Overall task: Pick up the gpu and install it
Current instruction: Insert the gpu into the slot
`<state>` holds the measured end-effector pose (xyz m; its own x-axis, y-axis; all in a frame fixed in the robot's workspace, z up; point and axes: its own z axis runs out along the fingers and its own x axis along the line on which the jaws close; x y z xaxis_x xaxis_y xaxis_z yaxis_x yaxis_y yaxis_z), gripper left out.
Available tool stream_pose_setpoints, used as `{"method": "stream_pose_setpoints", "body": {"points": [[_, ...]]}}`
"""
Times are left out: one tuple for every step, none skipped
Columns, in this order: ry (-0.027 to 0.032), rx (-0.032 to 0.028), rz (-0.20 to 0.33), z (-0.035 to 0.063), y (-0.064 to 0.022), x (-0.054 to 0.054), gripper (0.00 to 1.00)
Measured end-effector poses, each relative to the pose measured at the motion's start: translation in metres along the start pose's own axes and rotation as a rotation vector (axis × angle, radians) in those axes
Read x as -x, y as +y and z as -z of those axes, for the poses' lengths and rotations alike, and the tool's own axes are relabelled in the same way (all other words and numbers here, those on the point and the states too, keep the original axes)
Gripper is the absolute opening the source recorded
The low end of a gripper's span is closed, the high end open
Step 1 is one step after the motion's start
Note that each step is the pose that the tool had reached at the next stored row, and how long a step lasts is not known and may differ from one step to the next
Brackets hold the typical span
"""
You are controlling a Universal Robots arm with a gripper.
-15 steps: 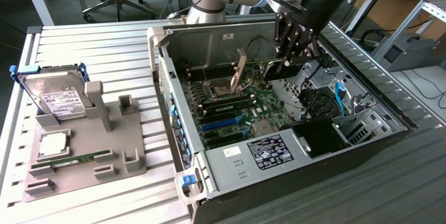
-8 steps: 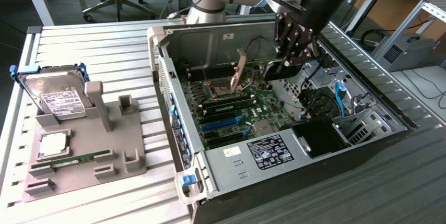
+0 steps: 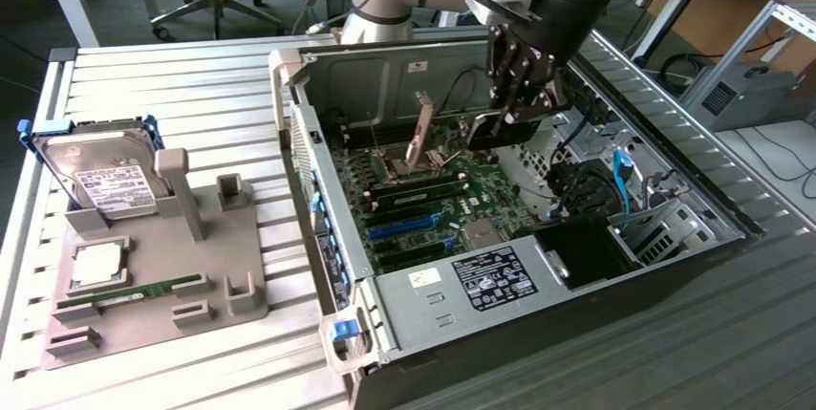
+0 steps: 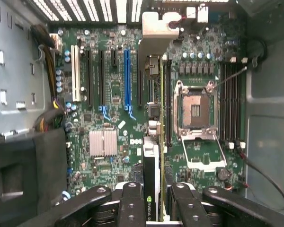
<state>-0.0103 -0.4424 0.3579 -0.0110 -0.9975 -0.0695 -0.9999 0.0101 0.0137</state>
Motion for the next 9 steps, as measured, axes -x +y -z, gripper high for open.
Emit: {"method": "stream_pose_setpoints", "body": {"points": [[0.0001,-0.0006,0.0,-0.0001,0.0029,0.0,0.27],[0.0001,-0.001,0.0,-0.0003,0.0055,0.0,0.27],[0.0001,-0.0014,0.0,-0.0005,0.0081,0.0,0.27],[0.0,-0.0017,0.0,-0.001,0.0135,0.0,0.27],[-0.0001,-0.0018,0.0,-0.0012,0.0174,0.0,0.27],[-0.0002,-0.0018,0.0,-0.0013,0.0195,0.0,0.27],[-0.0001,-0.0018,0.0,-0.0013,0.0209,0.0,0.27],[0.0,-0.0017,0.0,-0.0013,0.0212,0.0,0.27],[-0.0001,-0.0017,0.0,-0.0013,0.0213,-0.001,0.27]]}}
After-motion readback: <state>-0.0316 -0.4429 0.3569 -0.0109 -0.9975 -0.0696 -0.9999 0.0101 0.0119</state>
